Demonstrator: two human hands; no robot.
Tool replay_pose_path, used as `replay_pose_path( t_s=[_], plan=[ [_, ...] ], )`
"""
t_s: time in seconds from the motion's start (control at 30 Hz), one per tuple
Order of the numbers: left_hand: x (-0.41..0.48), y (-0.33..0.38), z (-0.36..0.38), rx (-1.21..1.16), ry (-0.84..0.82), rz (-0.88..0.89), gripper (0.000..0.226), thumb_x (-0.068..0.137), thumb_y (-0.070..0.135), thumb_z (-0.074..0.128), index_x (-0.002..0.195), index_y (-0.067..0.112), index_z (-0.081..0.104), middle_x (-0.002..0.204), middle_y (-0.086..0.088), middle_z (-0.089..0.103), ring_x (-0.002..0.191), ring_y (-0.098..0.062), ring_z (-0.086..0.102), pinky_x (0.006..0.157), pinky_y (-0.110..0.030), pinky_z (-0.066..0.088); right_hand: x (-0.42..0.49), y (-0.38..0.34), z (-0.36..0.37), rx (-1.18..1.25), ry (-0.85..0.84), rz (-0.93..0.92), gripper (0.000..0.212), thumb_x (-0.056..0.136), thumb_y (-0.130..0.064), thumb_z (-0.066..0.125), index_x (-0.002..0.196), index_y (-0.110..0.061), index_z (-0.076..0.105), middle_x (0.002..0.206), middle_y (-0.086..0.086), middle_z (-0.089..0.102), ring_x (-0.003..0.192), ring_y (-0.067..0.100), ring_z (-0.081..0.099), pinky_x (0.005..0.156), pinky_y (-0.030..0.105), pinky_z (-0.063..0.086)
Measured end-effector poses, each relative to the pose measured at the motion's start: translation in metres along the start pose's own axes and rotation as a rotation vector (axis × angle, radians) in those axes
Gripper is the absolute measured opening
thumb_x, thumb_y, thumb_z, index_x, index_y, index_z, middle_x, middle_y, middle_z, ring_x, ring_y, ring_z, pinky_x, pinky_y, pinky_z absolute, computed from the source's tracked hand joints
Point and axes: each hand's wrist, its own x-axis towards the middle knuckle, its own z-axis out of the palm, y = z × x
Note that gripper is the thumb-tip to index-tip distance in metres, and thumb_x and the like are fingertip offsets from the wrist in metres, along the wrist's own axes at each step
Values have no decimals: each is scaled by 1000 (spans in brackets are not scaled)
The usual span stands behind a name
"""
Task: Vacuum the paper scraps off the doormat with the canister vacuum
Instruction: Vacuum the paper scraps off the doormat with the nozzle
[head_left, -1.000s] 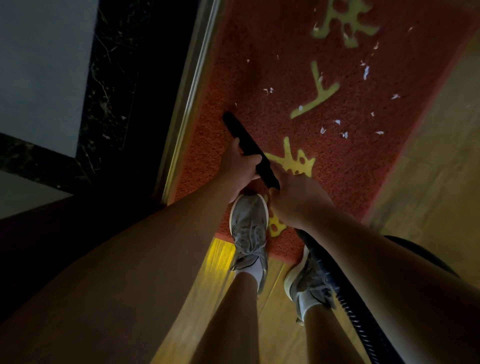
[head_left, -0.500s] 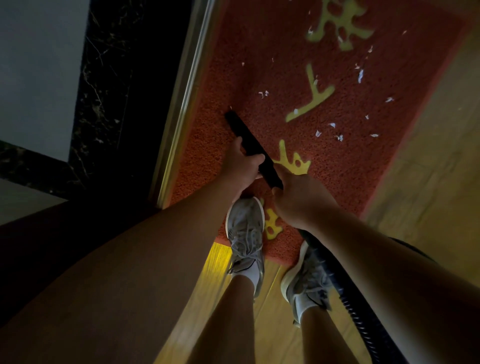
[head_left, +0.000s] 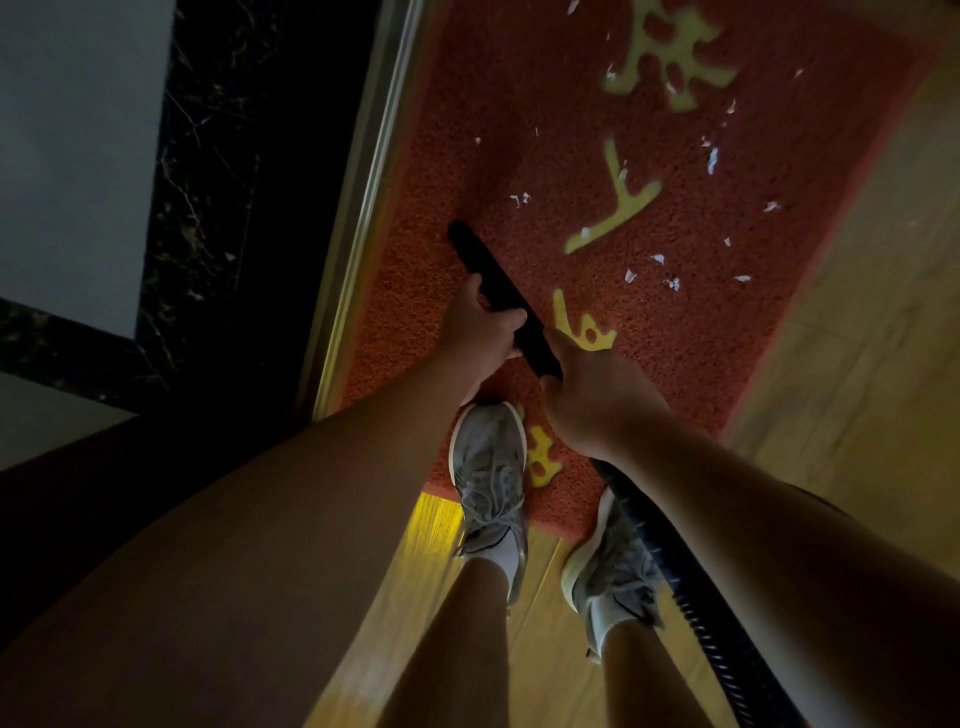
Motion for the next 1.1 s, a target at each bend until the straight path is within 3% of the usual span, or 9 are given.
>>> replay_pose_path(
  t_s=[0.2, 0.4, 0.57, 0.8, 0.9, 1.0, 1.1],
  plan=[
    [-5, -7, 3, -1, -14, -8, 76, 97, 5, 60, 160, 22, 19, 154, -15, 40, 122, -28, 59, 73, -28, 62, -2, 6, 5, -1, -10, -12, 58, 102, -30, 41, 155, -35, 20, 80, 2, 55, 74, 27, 64, 60, 34, 51],
    [-9, -11, 5, -15, -20, -17, 77, 97, 5, 59, 160, 22, 18, 152, -16, 41, 122, -29, 59, 77, -30, 62, -4, 11, 8, -25, -5, -8, 54, 101, -31, 41, 152, -33, 24, 90, 7, 60, 77, 28, 63, 62, 34, 50],
    [-7, -8, 3, -23, -17, -11, 76, 97, 4, 59, 160, 22, 19, 150, -16, 44, 122, -28, 60, 75, -28, 62, -2, 9, 6, -8, -9, -20, 55, 102, -31, 41, 153, -34, 23, 81, 3, 59, 72, 25, 63, 58, 33, 50],
    [-3, -11, -11, -30, 18, -24, 70, 97, 1, 57, 157, 19, 26, 149, -17, 46, 119, -31, 62, 68, -27, 63, 3, -2, 11, -45, -33, -39, 56, 99, -29, 43, 152, -33, 25, 99, 10, 66, 87, 31, 65, 71, 39, 55],
    [-4, -15, -17, -34, 17, -33, 71, 97, 1, 56, 158, 19, 24, 148, -19, 46, 120, -31, 61, 69, -27, 63, 5, -4, 17, -72, -28, -59, 58, 100, -29, 42, 154, -32, 22, 109, 13, 65, 90, 31, 61, 70, 35, 47],
    [-5, -18, -18, -34, 23, -33, 73, 97, 1, 57, 159, 20, 23, 148, -20, 46, 120, -32, 61, 71, -29, 63, 6, -2, 21, -65, -21, -77, 58, 101, -30, 40, 155, -31, 20, 109, 13, 64, 85, 28, 57, 69, 34, 44],
    [-8, -22, -16, -32, 24, -30, 70, 97, 2, 57, 157, 20, 25, 146, -21, 48, 116, -32, 63, 68, -29, 64, 1, 0, 21, -50, -36, -86, 58, 100, -31, 40, 154, -35, 20, 106, 13, 62, 91, 33, 61, 72, 38, 50]
  ],
)
